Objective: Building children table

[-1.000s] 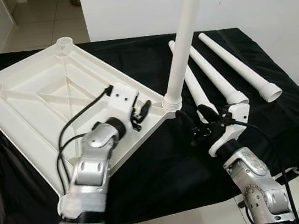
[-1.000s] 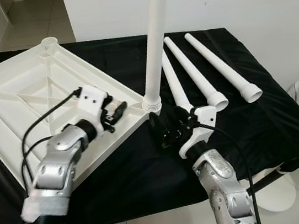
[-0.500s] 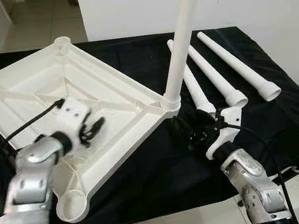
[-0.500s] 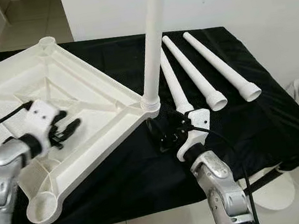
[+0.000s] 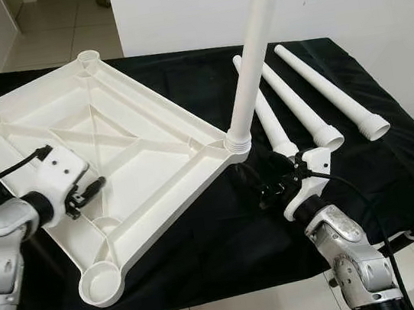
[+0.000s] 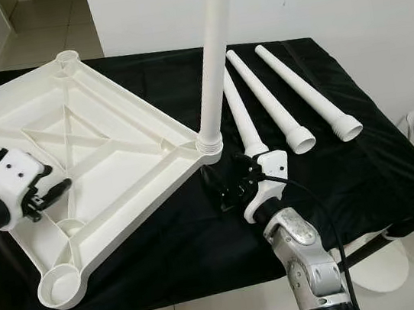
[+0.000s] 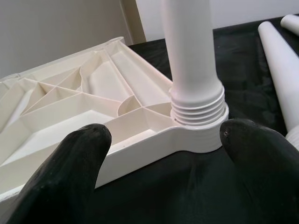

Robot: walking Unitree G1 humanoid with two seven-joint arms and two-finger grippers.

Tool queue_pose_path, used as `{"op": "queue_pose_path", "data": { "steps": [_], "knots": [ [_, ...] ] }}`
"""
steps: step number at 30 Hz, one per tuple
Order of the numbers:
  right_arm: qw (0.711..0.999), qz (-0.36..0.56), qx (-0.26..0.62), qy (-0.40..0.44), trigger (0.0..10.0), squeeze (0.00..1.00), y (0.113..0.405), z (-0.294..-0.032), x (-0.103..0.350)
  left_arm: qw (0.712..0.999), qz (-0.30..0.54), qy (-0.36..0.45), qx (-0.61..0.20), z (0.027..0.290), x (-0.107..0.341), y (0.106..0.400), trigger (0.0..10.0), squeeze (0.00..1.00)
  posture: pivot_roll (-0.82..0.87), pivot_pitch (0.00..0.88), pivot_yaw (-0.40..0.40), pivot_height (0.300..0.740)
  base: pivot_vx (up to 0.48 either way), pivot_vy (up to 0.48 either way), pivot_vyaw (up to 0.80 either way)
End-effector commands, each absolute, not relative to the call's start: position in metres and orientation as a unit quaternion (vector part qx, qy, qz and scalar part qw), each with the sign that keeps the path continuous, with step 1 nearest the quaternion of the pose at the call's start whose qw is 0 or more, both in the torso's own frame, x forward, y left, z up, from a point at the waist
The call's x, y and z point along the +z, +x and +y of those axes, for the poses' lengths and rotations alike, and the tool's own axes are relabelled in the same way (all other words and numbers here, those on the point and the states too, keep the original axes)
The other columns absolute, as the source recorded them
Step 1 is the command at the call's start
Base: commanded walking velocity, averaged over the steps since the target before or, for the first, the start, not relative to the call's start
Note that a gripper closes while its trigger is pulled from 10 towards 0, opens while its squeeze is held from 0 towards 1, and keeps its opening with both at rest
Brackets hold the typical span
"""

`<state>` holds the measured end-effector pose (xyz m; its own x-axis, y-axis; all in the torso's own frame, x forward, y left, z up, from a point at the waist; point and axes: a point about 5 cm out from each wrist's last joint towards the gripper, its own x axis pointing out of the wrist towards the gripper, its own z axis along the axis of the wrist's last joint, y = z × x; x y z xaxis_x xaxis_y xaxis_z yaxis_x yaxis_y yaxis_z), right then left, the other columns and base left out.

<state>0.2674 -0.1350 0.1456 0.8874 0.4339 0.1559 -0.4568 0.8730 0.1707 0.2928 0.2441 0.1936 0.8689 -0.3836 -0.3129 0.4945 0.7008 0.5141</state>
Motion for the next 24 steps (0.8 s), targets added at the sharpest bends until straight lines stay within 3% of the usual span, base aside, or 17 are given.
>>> {"op": "queue_pose_path", "data": {
  "steps": [1,7,13,24],
  "knots": [
    [0.967,-0.057,0.233,0.092,10.0,0.00,0.268,-0.136,0.145,0.914,0.104,0.305,-0.244,0.247,0.190,0.289,10.0,0.00,0.08,0.086,-0.057,0.740,0.000,0.000,0.00],
    [0.966,-0.054,0.235,0.092,10.0,0.00,0.270,-0.135,0.145,0.890,0.119,0.356,-0.259,0.246,0.182,0.284,10.0,0.00,0.08,0.082,-0.061,0.740,0.000,0.000,0.00],
    [0.965,-0.054,0.237,0.094,10.0,0.00,0.271,-0.134,0.147,0.859,0.133,0.394,-0.299,0.225,0.163,0.281,10.0,0.00,0.07,0.074,-0.062,0.740,0.000,0.000,0.00],
    [0.967,-0.055,0.230,0.092,10.0,0.00,0.271,-0.138,0.149,0.845,0.110,0.387,-0.353,0.188,0.151,0.284,10.0,0.00,0.05,0.067,-0.049,0.740,0.000,0.000,0.00]
  ]
}}
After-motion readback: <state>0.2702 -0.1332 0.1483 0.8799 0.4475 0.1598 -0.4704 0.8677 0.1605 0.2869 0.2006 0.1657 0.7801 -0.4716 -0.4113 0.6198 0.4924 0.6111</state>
